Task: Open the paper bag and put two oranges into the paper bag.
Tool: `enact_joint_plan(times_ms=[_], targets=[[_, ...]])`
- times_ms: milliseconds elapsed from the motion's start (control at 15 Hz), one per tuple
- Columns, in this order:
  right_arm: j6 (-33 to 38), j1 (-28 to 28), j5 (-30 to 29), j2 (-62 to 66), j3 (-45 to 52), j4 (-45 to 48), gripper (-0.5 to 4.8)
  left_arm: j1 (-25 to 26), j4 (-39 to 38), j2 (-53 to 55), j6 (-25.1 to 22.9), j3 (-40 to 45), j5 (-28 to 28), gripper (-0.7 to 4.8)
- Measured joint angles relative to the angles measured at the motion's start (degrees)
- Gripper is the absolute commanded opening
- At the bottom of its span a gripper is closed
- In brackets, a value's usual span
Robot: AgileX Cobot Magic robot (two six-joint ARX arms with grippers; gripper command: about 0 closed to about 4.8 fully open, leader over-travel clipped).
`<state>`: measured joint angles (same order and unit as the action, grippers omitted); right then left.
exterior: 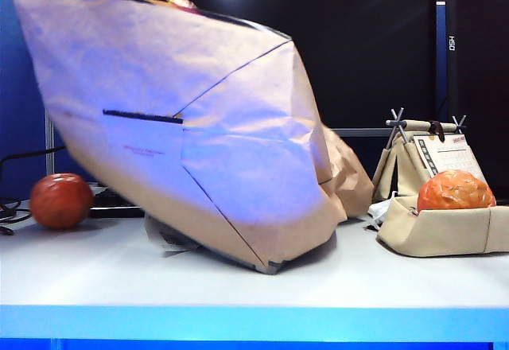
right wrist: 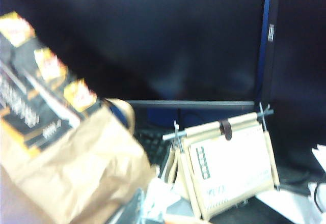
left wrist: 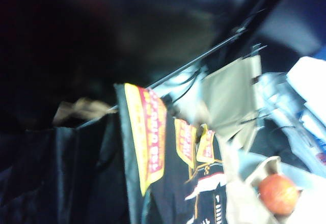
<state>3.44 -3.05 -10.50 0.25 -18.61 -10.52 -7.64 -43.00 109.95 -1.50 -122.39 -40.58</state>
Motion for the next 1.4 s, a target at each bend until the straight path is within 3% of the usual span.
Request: enact_joint_plan(times_ms=[400, 733, 1067, 1400], targets=[[0.00, 0.00, 0.00, 0.00, 0.02, -1.03, -0.06, -1.88, 11.50, -4.72, 3.04, -0.28, -1.03, -0.06], [0.00, 0.00, 0.00, 0.00, 0.02, -1.03, -0.06, -7.23, 8.46, -6.58, -6.43, -0.28, -3.19, -0.05], [0.00, 0.02, 0.00, 0.00, 0.00, -5.29, -0.06, -9.97, 15.98, -10.10, -9.44, -0.24, 5.57, -0.05], [0.00, 0.02, 0.22, 0.00, 0.04, -4.33, -0.06, -10.78, 27.82, -18.14, -6.40, 4.98, 14.91, -0.05]])
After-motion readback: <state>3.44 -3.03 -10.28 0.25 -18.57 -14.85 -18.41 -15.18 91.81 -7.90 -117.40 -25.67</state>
